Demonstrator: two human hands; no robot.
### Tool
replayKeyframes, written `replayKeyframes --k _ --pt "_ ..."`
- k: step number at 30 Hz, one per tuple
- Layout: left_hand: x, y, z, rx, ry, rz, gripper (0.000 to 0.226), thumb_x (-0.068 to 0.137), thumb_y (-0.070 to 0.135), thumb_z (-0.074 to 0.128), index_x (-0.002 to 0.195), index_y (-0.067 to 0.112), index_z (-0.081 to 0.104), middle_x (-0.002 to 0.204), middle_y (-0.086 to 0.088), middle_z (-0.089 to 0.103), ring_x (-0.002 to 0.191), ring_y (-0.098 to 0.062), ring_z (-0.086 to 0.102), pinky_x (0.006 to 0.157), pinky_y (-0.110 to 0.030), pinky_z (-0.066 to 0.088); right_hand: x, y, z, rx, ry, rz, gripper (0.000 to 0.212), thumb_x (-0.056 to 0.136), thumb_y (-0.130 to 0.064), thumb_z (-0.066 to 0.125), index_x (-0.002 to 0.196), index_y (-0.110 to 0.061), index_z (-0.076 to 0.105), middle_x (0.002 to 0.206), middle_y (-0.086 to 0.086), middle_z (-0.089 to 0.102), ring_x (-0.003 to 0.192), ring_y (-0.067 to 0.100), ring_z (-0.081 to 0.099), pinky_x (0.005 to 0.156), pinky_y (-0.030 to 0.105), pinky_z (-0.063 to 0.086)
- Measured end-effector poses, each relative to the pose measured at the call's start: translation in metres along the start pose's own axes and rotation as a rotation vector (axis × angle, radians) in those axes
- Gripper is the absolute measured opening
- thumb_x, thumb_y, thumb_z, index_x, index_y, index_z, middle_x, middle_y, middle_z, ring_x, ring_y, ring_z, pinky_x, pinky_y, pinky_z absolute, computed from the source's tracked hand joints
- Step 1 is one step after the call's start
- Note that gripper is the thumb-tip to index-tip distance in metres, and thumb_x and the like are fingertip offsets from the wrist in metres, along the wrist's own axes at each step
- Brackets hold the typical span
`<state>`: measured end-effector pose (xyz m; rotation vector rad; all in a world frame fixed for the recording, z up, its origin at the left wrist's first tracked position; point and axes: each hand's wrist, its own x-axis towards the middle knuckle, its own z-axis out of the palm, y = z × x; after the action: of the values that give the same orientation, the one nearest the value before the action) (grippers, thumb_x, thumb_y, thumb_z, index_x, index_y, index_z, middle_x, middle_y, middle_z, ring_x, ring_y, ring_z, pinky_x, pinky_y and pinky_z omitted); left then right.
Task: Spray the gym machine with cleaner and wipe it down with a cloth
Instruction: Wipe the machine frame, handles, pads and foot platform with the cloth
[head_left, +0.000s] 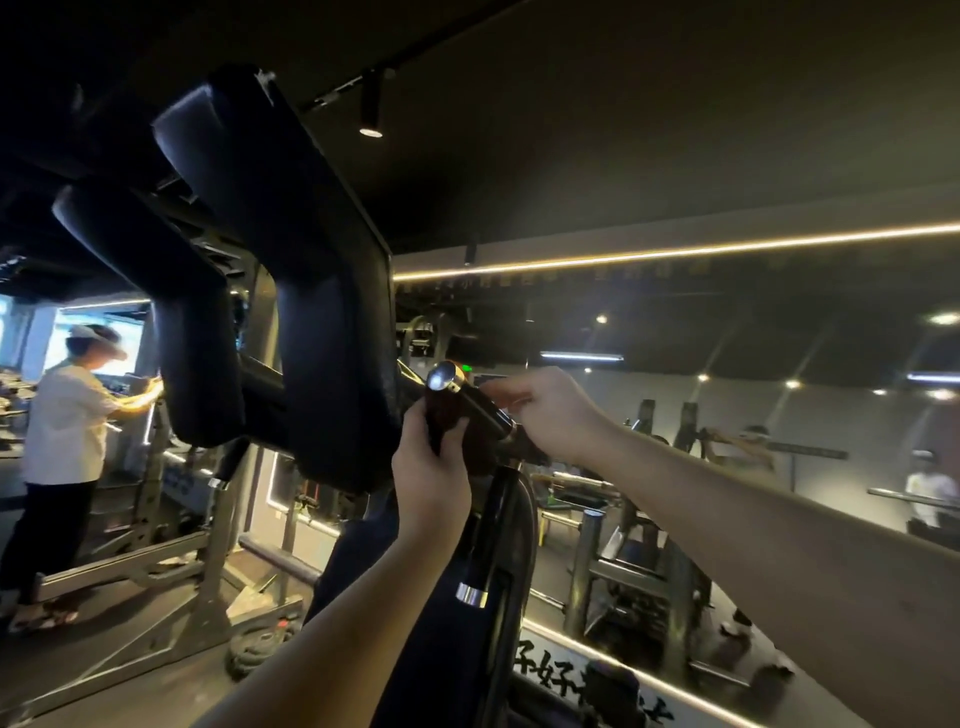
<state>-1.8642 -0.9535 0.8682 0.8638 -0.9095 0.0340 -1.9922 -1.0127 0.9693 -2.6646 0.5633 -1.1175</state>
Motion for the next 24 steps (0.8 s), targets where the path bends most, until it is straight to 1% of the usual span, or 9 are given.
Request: replayKeyframes --k 4,6,9,11,16,20,21,22,24 --pt "0.002 0.008 -0.006 0.086 -0.108 -0.027 0.027 0.105 0.023 0.057 0.131 0.026 0.06 0.116 0.011 0.07 0.116 -0.007 0.066 0.101 -0.035 0.055 -0.011 -0.006 0.003 0.064 0.035 0.023 0.052 0.097 0.01 0.048 0.128 -0.024 0.072 0.127 0.0 0.072 0.12 0.014 0.064 0.099 0.028 0.053" --pt "0.001 0.014 -0.012 0.056 -0.106 -0.029 0.028 0.104 0.021 0.057 0.132 0.025 0.06 0.118 0.011 0.069 0.117 -0.007 0.065 0.104 -0.037 0.054 -0.014 -0.007 0.003 0.069 0.02 0.031 0.052 0.097 0.009 0.049 0.13 -0.024 0.071 0.128 0.0 0.071 0.121 0.015 0.063 0.096 0.025 0.052" --pt "-0.004 0.022 -0.019 -0.1 0.023 0.05 0.034 0.103 0.016 0.058 0.135 0.026 0.054 0.124 0.013 0.065 0.118 -0.002 0.063 0.097 -0.029 0.056 -0.016 -0.002 0.001 0.082 -0.011 0.029 0.052 0.098 0.006 0.052 0.132 -0.029 0.069 0.136 -0.003 0.067 0.131 0.014 0.056 0.111 0.037 0.045" --pt "-0.007 0.024 -0.019 -0.181 0.047 0.081 0.035 0.102 0.013 0.06 0.133 0.028 0.052 0.124 0.012 0.065 0.117 0.0 0.063 0.086 -0.019 0.058 -0.019 0.002 0.0 0.084 -0.01 0.016 0.048 0.098 0.005 0.054 0.129 -0.028 0.07 0.137 -0.004 0.066 0.13 0.009 0.055 0.11 0.034 0.044" --pt "-0.005 0.003 -0.005 -0.099 -0.003 -0.013 0.028 0.099 0.014 0.065 0.117 0.034 0.058 0.115 0.012 0.072 0.11 0.001 0.068 0.094 -0.027 0.059 -0.028 0.028 0.003 0.055 -0.018 0.05 0.042 0.098 0.002 0.055 0.129 -0.022 0.07 0.129 -0.002 0.068 0.121 0.009 0.06 0.111 0.04 0.048" --pt "-0.007 -0.013 0.015 -0.036 -0.031 -0.07 0.024 0.099 0.018 0.065 0.114 0.036 0.06 0.108 0.018 0.072 0.111 0.001 0.067 0.102 -0.031 0.053 -0.031 0.042 0.011 -0.045 -0.005 0.043 0.046 0.099 0.002 0.052 0.131 -0.026 0.068 0.131 -0.008 0.064 0.117 0.005 0.053 0.092 0.015 0.04" --pt "-0.006 -0.017 0.018 -0.021 -0.032 -0.071 0.022 0.099 0.019 0.065 0.115 0.034 0.06 0.108 0.018 0.072 0.111 0.001 0.066 0.103 -0.032 0.052 -0.029 0.046 0.014 -0.04 0.006 0.039 0.047 0.098 0.002 0.052 0.13 -0.027 0.069 0.135 -0.008 0.064 0.119 0.005 0.054 0.093 0.016 0.041" --pt "-0.005 -0.02 0.021 0.015 -0.049 -0.083 0.022 0.099 0.02 0.065 0.116 0.033 0.061 0.107 0.018 0.072 0.109 0.002 0.066 0.103 -0.034 0.052 -0.03 0.047 0.017 -0.029 -0.003 0.037 0.048 0.096 0.001 0.052 0.129 -0.029 0.07 0.139 -0.009 0.063 0.123 0.005 0.055 0.1 0.023 0.045" --pt "-0.006 -0.025 0.024 0.153 -0.11 -0.109 0.021 0.099 0.021 0.065 0.117 0.031 0.062 0.109 0.016 0.07 0.108 0.001 0.064 0.104 -0.039 0.054 -0.031 0.054 0.023 0.014 -0.034 0.021 0.051 0.089 -0.003 0.051 0.128 -0.03 0.071 0.144 -0.013 0.06 0.133 0.008 0.055 0.113 0.042 0.046"
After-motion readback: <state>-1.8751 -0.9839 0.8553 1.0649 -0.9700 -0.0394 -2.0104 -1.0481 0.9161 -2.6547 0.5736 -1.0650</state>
